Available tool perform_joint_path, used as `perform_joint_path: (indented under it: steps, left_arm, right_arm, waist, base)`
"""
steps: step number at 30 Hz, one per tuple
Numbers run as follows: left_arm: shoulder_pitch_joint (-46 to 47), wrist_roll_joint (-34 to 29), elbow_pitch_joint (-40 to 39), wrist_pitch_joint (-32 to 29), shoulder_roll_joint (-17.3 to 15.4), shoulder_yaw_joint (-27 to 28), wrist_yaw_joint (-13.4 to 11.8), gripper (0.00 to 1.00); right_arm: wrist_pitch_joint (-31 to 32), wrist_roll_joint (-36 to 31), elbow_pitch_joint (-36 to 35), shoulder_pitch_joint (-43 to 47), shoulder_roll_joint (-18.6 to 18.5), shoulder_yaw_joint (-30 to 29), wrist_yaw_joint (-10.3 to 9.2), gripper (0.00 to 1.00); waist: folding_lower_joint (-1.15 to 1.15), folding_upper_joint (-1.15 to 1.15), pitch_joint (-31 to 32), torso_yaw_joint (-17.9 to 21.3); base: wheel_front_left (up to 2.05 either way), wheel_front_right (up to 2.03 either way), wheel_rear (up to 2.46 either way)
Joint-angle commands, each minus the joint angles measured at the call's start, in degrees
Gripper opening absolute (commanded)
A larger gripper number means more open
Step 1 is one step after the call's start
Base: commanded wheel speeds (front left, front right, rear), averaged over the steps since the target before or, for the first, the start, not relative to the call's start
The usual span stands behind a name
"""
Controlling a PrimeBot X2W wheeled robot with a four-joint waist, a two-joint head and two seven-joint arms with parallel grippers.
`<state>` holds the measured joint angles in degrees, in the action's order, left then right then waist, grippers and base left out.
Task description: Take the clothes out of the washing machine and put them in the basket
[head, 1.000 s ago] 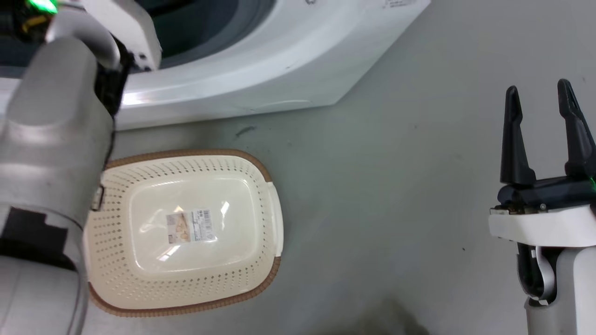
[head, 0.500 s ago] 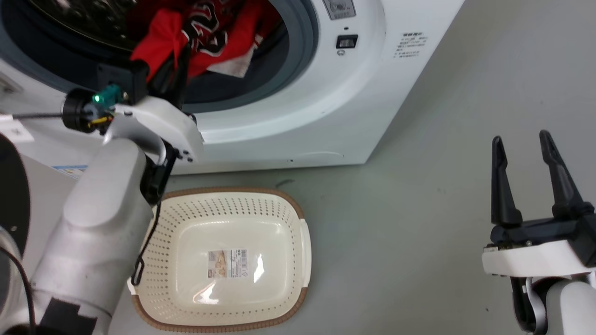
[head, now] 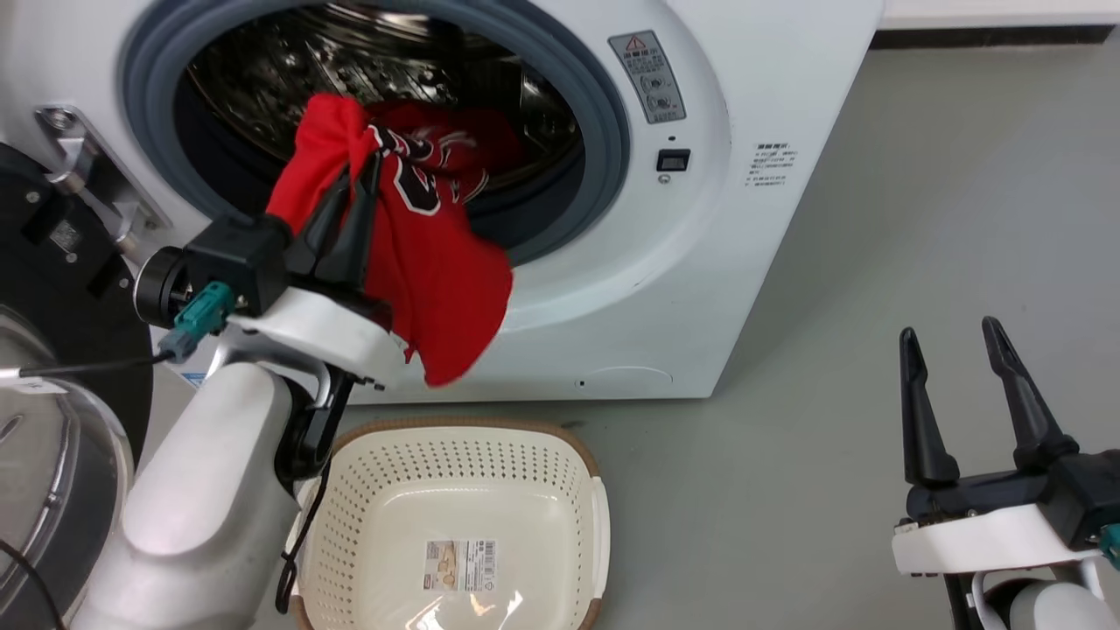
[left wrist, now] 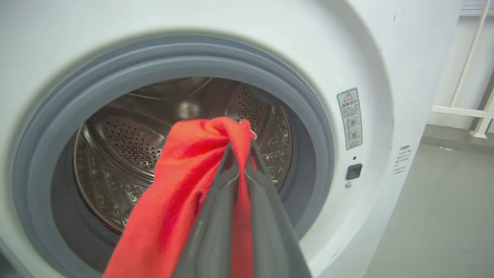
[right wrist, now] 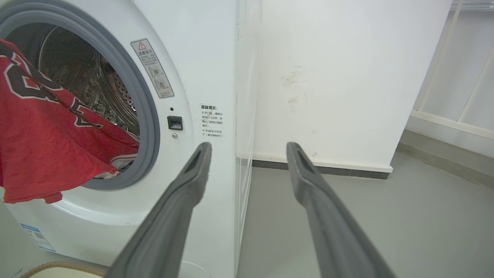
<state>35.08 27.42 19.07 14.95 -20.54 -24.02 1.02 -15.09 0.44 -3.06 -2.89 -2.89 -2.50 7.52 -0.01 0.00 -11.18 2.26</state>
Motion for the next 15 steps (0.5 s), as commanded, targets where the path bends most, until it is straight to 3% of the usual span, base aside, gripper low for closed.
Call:
perform_joint_path:
  steps: [1, 15]
  left_arm:
    - [-1.05, -0.43, -1.48, -0.07, -0.49, -0.09, -0.44, 0.00]
    - [-8.73, -1.26, -22.58, -5.04, -5.42, 1.10, -5.90, 0.00]
  right_arm:
    - [-0.12, 0.06, 0.20, 1.04, 0.04, 0.12, -0.05, 1.00]
    - [-0.12, 0.48, 0.90, 3.74, 0.04, 0.13, -0.06, 1.00]
  waist:
    - [0.01, 0.00, 1.07, -0.34]
    - [0.01, 0.00, 4.86, -1.07]
  base:
    - [0.00, 0.00, 0.00]
    - [0.00, 0.00, 0.00]
